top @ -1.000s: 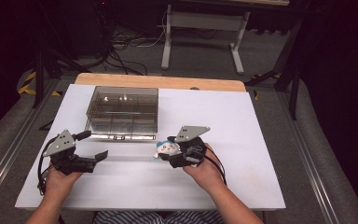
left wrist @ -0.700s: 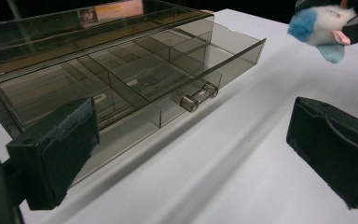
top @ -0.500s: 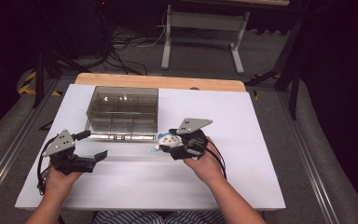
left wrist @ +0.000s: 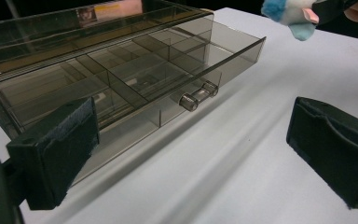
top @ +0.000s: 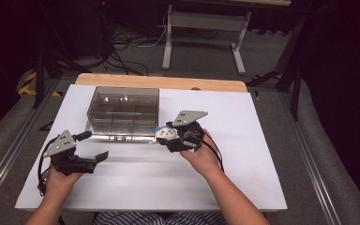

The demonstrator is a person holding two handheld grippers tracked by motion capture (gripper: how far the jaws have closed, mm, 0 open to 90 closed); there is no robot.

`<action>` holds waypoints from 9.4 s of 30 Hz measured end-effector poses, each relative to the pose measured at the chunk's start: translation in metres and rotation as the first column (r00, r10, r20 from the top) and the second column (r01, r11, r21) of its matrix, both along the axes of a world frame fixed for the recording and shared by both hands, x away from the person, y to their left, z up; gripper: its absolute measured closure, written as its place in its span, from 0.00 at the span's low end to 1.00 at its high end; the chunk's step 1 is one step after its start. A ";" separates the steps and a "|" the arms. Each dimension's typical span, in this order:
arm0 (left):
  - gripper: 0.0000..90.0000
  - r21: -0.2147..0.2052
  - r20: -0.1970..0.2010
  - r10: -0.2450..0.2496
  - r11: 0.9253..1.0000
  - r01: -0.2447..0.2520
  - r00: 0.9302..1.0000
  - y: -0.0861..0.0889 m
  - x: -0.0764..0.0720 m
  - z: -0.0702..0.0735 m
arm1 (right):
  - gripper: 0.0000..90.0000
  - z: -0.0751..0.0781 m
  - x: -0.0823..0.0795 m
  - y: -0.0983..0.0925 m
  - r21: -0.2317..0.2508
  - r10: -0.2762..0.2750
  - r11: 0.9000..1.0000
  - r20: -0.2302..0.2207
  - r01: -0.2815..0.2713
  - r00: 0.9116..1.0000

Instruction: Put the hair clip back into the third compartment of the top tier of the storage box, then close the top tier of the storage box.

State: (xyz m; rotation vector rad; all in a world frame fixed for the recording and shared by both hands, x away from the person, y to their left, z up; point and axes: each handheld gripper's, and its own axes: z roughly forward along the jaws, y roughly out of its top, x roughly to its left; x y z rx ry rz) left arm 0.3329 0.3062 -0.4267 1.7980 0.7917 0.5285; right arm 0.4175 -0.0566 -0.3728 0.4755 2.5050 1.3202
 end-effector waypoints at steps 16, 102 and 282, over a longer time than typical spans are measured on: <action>0.04 -0.011 -0.001 -0.004 1.000 0.004 1.000 0.001 0.000 0.000 | 0.38 0.005 0.019 0.021 -0.041 0.009 0.999 0.017 -0.008 1.000; 0.04 -0.025 0.001 -0.018 1.000 0.018 1.000 0.002 0.000 0.001 | 0.40 0.003 0.040 0.064 -0.090 0.070 0.994 0.013 -0.068 0.997; 0.95 0.060 -0.124 0.210 0.977 -0.204 0.970 0.004 0.018 -0.005 | 1.00 -0.040 0.030 0.098 -0.136 -0.002 0.991 0.041 0.007 0.999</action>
